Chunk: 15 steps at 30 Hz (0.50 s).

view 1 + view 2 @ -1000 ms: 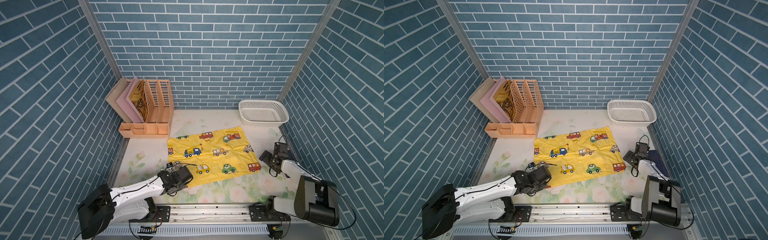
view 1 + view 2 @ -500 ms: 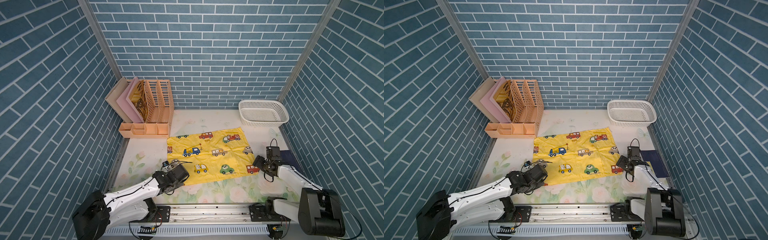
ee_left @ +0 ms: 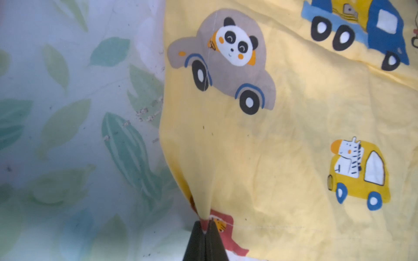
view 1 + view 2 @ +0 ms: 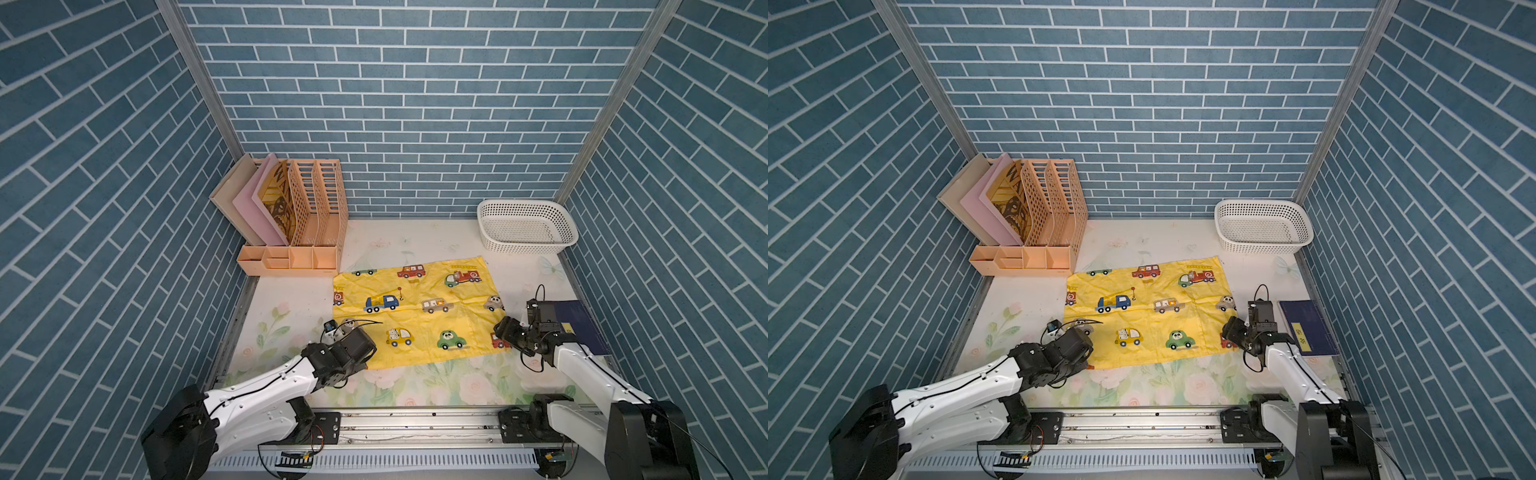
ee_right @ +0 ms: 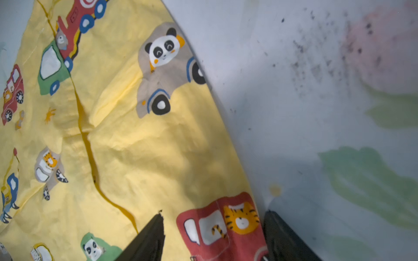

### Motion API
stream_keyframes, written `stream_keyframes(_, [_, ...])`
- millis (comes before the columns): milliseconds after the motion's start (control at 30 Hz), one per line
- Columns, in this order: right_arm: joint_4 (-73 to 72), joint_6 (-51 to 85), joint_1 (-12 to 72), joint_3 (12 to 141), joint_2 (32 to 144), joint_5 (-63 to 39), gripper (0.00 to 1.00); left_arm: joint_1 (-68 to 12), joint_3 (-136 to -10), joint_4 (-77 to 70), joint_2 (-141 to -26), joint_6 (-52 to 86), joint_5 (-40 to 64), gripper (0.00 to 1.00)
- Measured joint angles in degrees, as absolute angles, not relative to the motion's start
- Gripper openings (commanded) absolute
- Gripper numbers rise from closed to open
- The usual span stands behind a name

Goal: Roll up the pillowcase
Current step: Fold the pillowcase at the center of the board.

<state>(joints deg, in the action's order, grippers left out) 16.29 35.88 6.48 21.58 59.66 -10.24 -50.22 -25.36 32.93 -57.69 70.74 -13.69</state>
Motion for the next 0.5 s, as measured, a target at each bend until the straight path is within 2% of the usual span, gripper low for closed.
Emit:
stream_keyframes(133, [18.4, 37.2, 8.3, 21.4, 58.5, -8.9, 0.76, -50.2, -25.4, 32.2, -57.9, 70.2, -14.0, 0.00])
stream_keyframes(300, [20.9, 39.3, 14.8, 22.5, 59.5, -2.2, 0.71, -50.2, -25.4, 32.2, -58.0, 69.9, -14.5, 0.00])
stream_keyframes(400, [21.9, 40.8, 18.0, 23.1, 60.2, 1.3, 0.57, -50.2, -25.4, 32.3, -58.0, 69.8, -14.9, 0.00])
stream_keyframes(500, [22.7, 42.6, 18.9, 23.1, 60.4, 3.1, 0.37, -50.2, -25.5, 32.3, -58.0, 69.8, -15.4, 0.01])
